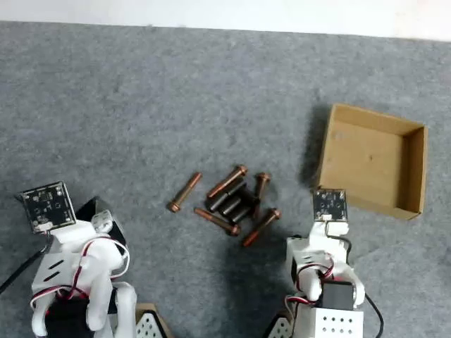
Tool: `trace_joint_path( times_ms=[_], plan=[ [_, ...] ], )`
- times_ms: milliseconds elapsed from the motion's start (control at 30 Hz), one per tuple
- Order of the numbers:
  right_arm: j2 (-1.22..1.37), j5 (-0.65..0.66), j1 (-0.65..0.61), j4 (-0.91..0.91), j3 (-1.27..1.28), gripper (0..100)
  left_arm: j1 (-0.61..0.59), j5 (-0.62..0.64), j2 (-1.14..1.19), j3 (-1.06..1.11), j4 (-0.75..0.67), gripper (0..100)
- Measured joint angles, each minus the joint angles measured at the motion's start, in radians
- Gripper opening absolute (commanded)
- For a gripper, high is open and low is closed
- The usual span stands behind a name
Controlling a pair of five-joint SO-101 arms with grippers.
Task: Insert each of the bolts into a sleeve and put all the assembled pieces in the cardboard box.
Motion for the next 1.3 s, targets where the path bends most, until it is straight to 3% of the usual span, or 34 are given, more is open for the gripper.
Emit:
trace_joint_path(
  times_ms=[200, 333, 433, 733, 867, 1067, 1300],
  plan=[
    [0.0, 0.0, 0.0, 0.0, 0.0, 18.7, -0.195, 0.0, 0.0, -0.003, -0.1, 1],
    [0.0, 0.0, 0.0, 0.0, 0.0, 18.7, -0.224, -0.009, 0.0, -0.003, -0.133, 1],
    [0.0, 0.0, 0.0, 0.0, 0.0, 18.7, -0.222, -0.144, 0.0, -0.003, -0.15, 1],
    [0.0, 0.0, 0.0, 0.0, 0.0, 18.7, -0.064, -0.404, 0.0, -0.003, -0.203, 0],
    [0.0, 0.0, 0.0, 0.0, 0.0, 18.7, -0.011, -0.454, 0.092, -0.008, -0.213, 0],
    [0.0, 0.0, 0.0, 0.0, 0.0, 18.7, 0.075, -0.457, 0.477, -0.14, -0.226, 1],
    [0.0, 0.0, 0.0, 0.0, 0.0, 18.7, 0.216, -0.336, 0.907, -0.242, -0.272, 1]
  ],
)
